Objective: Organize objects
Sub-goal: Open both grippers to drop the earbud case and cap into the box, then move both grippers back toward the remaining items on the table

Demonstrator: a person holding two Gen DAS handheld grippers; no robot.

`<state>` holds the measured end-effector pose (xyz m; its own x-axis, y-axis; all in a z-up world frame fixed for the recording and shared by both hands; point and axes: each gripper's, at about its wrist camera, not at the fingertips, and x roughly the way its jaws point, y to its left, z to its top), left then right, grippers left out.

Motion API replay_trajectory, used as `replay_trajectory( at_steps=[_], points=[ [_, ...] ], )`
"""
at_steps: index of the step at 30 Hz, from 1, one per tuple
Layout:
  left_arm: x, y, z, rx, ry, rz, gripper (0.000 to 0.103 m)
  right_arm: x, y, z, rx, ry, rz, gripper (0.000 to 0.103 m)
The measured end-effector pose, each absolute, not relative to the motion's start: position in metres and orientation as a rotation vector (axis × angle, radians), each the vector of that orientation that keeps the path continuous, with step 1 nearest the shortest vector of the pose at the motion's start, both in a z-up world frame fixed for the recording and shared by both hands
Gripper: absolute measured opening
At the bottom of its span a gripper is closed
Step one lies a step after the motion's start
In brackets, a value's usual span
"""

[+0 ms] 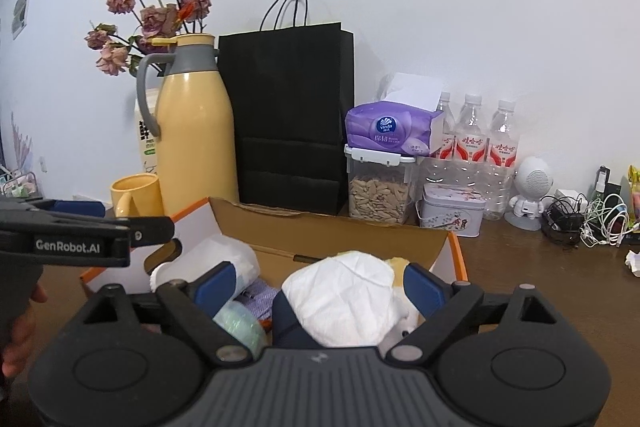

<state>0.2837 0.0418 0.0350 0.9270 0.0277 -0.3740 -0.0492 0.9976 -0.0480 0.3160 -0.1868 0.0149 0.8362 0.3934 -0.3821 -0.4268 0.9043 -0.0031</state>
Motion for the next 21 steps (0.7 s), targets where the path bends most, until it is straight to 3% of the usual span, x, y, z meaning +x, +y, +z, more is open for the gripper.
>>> replay_trajectory(
  at_steps=[10,21],
  points=[
    [0.225,0.027,0.032,0.04,0.352,0.007,0.103,0.268,-0.207,0.005,-0.117,0.427,0.45,0.092],
    [0.182,0.028,-0.005,0.013,0.455,-0.021,0.103,0.222,-0.231,-0.023,-0.12,0.527,0.447,0.092]
  ],
)
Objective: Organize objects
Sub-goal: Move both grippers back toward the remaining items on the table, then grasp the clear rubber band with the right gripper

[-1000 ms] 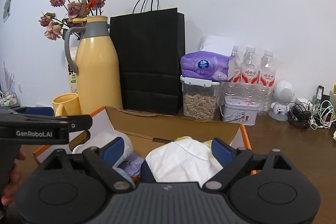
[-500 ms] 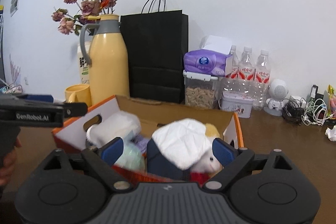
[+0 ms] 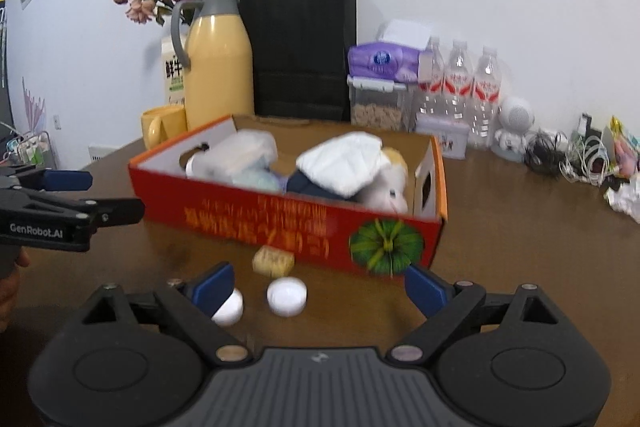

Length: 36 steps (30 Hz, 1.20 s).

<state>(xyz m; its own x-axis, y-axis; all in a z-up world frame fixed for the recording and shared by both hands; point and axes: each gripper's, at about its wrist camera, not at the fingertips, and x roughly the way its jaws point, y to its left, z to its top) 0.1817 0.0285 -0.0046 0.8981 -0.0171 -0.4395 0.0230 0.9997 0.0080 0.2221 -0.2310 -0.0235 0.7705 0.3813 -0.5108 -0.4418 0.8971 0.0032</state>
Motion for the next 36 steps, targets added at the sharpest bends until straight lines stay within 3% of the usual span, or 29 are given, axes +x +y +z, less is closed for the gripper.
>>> replay_trajectory(
  at_steps=[19,22,24,30,36],
  points=[
    [0.145,0.023,-0.023,-0.045,0.45,-0.042,0.103,0.19,-0.225,-0.055,-0.116,0.662,0.472,0.09],
    [0.146,0.023,-0.024,-0.046,0.458,-0.042,0.103,0.192,-0.218,-0.056,-0.125,0.671,0.492,0.077],
    [0.147,0.023,-0.025,-0.041,0.464,-0.039,0.103,0.194,-0.212,-0.057,-0.134,0.684,0.501,0.063],
    [0.148,0.022,-0.028,-0.046,0.477,-0.044,0.103,0.197,-0.202,-0.057,-0.154,0.679,0.506,0.04],
    [0.149,0.023,-0.029,-0.055,0.486,-0.045,0.103,0.195,-0.197,-0.058,-0.176,0.664,0.52,0.028]
  ],
)
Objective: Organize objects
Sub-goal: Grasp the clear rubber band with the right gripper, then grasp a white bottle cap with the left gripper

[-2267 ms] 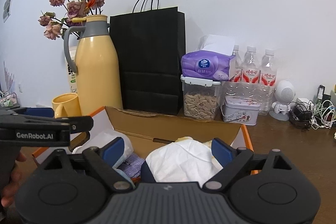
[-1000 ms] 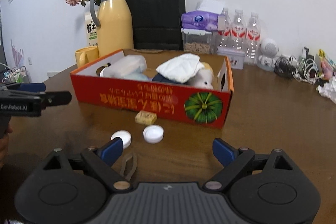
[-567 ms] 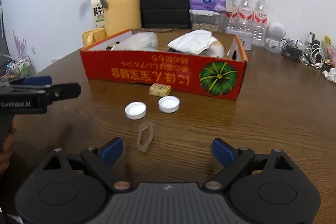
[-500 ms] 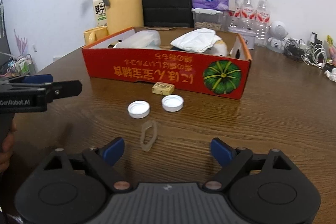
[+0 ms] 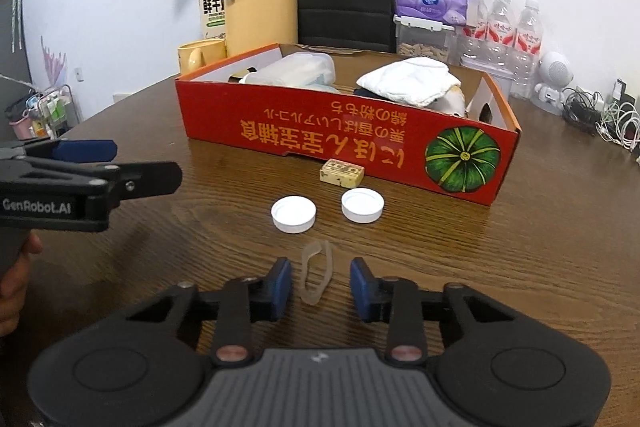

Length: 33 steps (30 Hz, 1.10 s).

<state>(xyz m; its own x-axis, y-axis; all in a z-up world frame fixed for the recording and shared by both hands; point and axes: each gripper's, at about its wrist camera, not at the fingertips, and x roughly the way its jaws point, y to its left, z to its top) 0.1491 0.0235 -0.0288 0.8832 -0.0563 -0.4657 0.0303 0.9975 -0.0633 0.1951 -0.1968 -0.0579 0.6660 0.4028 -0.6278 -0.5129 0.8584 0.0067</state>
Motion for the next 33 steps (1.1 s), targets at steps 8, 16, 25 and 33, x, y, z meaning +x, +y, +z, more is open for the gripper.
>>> replay_trajectory(
  at_steps=[8,16,25,33],
  points=[
    [0.151,0.023,-0.03,-0.055,0.498,-0.036,0.103,0.192,-0.192,-0.058,-0.197,0.652,0.532,0.005],
    [0.154,0.02,-0.03,-0.04,0.521,-0.017,0.103,0.192,-0.198,-0.054,-0.165,0.636,0.546,0.004],
    [0.163,0.002,-0.028,-0.029,0.551,-0.037,0.103,0.202,-0.22,-0.037,-0.149,0.57,0.507,0.004],
    [0.184,-0.03,-0.027,0.001,0.589,-0.081,0.103,0.23,-0.24,-0.022,-0.136,0.508,0.47,0.004]
  ],
)
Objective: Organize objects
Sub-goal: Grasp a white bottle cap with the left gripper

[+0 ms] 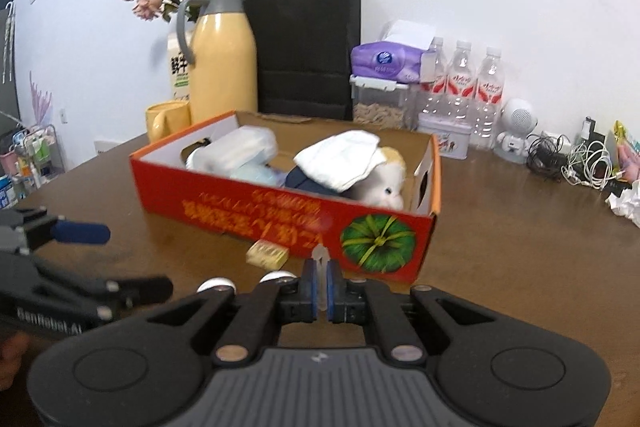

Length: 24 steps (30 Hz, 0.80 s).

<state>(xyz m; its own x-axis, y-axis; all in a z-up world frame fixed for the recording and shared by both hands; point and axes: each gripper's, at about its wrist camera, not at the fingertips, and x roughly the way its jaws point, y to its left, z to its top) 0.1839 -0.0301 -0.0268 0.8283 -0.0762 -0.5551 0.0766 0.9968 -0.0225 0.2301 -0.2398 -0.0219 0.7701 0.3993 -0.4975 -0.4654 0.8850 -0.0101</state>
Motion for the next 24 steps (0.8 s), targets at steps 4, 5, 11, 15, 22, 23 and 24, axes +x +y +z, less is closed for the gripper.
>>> replay_trajectory(
  at_steps=[4,5,11,15,22,23,24],
  points=[
    [0.197,-0.044,-0.029,0.014,0.616,-0.086,0.103,0.242,-0.242,-0.023,-0.127,0.499,0.478,0.004],
    [0.201,-0.047,-0.03,0.013,0.625,-0.089,0.103,0.243,-0.243,-0.024,-0.123,0.499,0.479,0.004],
    [0.219,-0.059,-0.037,0.017,0.673,-0.086,0.103,0.249,-0.25,-0.03,-0.078,0.497,0.485,0.004],
    [0.227,-0.064,-0.042,0.014,0.698,-0.089,0.103,0.25,-0.253,-0.033,-0.063,0.5,0.481,0.004],
    [0.224,-0.06,-0.045,-0.008,0.703,-0.073,0.07,0.248,-0.251,-0.036,-0.073,0.497,0.486,0.004],
    [0.223,-0.059,-0.045,-0.01,0.699,-0.069,0.06,0.248,-0.251,-0.036,-0.073,0.498,0.486,0.004],
    [0.222,-0.059,-0.044,-0.009,0.694,-0.069,0.054,0.248,-0.25,-0.036,-0.075,0.499,0.485,0.004]
  ],
)
